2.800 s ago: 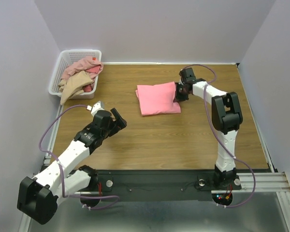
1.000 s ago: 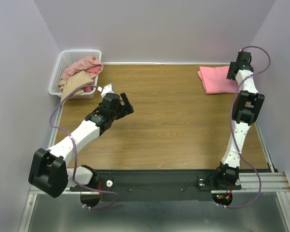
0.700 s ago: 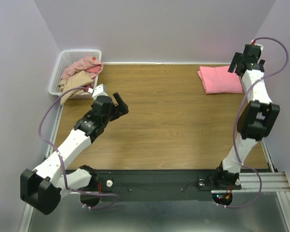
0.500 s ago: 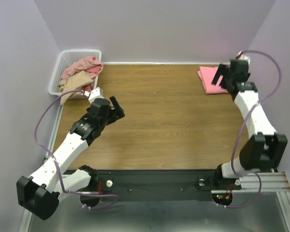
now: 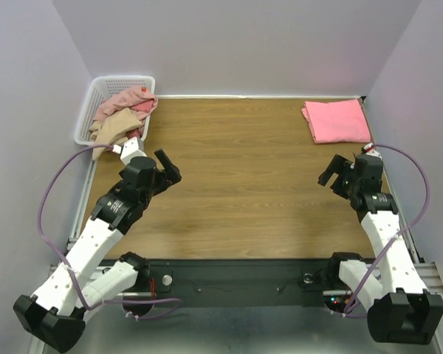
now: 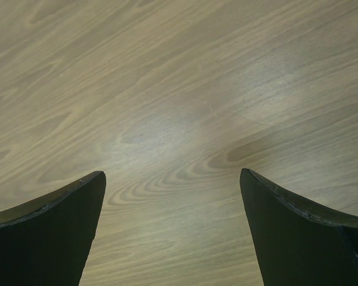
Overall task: Fold and stack the t-shirts
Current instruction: Neatly place the folded tshirt to the corner
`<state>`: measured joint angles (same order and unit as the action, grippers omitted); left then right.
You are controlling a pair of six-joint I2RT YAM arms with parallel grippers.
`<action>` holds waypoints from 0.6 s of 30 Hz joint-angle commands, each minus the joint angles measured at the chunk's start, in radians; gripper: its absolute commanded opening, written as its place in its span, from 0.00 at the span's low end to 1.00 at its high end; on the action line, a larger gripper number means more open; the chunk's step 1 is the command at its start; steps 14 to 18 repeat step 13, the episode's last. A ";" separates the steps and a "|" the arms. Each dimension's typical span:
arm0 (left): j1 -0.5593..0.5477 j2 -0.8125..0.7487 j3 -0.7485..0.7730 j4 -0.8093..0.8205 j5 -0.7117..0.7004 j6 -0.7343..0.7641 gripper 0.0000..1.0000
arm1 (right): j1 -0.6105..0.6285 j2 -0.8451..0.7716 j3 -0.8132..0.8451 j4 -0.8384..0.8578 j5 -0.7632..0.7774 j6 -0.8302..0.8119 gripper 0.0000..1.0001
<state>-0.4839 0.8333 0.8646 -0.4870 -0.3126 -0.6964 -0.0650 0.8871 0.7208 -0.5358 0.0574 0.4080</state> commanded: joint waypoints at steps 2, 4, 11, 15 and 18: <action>0.004 -0.086 -0.047 -0.030 -0.060 -0.008 0.99 | 0.001 -0.042 0.000 0.046 0.013 0.064 1.00; 0.004 -0.112 -0.049 -0.030 -0.068 -0.009 0.99 | 0.001 -0.043 -0.001 0.046 0.027 0.071 1.00; 0.004 -0.164 -0.075 -0.051 -0.102 -0.057 0.99 | 0.001 -0.088 -0.012 0.048 0.042 0.058 1.00; 0.002 -0.192 -0.082 -0.044 -0.095 -0.057 0.99 | 0.001 -0.099 -0.008 0.050 0.067 0.075 1.00; 0.002 -0.192 -0.082 -0.044 -0.095 -0.057 0.99 | 0.001 -0.099 -0.008 0.050 0.067 0.075 1.00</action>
